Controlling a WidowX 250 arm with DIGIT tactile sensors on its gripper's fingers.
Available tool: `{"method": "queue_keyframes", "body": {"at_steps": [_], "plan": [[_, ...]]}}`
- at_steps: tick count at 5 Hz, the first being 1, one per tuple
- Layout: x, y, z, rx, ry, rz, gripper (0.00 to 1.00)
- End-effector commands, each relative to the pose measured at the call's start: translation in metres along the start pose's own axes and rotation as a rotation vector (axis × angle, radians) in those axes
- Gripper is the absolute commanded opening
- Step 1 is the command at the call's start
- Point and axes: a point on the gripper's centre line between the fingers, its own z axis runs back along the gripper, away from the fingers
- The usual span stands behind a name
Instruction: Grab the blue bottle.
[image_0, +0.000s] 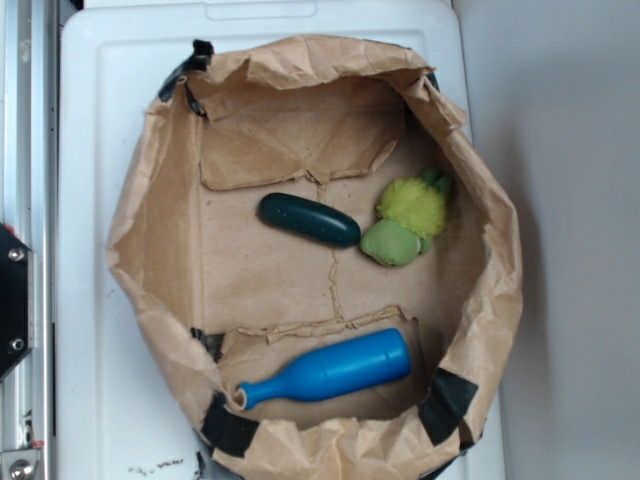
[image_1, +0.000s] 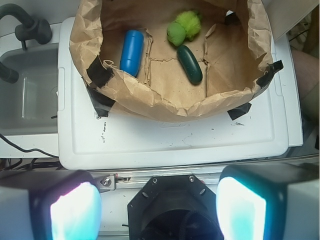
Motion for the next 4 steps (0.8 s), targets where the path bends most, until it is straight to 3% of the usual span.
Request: {"method": "queue_keyframes", "body": {"at_steps": [1,3,4], "plan": [[0.000,0.000,0.000,0.000,0.000,0.000,1.00],[0.000,0.000,0.000,0.000,0.000,0.000,1.00],[0.038,-0.007,-0.013,-0.003,0.002,-0.008,1.00]]}}
